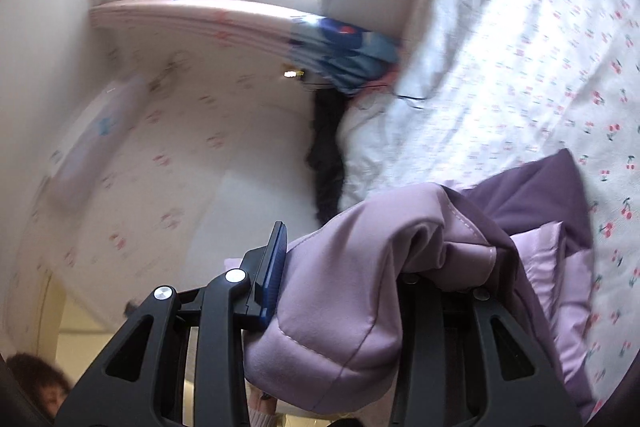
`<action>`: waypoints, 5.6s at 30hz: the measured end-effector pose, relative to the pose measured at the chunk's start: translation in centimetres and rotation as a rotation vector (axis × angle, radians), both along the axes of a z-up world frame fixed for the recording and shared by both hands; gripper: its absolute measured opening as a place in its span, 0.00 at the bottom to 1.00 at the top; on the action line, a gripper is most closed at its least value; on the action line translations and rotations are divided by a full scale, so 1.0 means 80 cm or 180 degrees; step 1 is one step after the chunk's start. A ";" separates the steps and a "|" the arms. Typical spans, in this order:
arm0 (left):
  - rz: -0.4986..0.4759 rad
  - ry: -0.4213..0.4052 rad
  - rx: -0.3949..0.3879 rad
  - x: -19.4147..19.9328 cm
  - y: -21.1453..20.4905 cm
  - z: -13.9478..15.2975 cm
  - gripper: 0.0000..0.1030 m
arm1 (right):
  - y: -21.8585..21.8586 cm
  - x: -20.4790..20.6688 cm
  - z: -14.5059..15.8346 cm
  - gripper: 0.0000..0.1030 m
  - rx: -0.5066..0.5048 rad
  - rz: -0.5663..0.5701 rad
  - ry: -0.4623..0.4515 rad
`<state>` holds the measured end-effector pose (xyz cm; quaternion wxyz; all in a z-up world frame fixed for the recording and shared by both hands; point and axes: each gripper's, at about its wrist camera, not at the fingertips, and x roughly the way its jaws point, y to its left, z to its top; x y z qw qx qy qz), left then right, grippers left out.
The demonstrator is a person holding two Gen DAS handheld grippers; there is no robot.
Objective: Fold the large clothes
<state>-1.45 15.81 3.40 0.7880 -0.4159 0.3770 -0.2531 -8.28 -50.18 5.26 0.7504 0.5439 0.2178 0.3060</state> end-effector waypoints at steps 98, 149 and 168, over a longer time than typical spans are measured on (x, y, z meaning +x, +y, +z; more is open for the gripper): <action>-0.0113 -0.0297 0.2640 0.030 -0.129 -0.101 0.93 | 0.139 0.113 -0.118 0.94 -0.3702 -0.0015 0.1196; 0.0023 -0.1089 0.3296 -0.235 -0.137 0.009 0.94 | 0.309 -0.082 -0.115 0.94 -0.1970 0.1028 0.1115; -0.0167 0.0664 0.0266 -0.132 -0.039 -0.112 0.94 | 0.288 -0.042 -0.061 0.94 -0.1474 0.0761 0.0863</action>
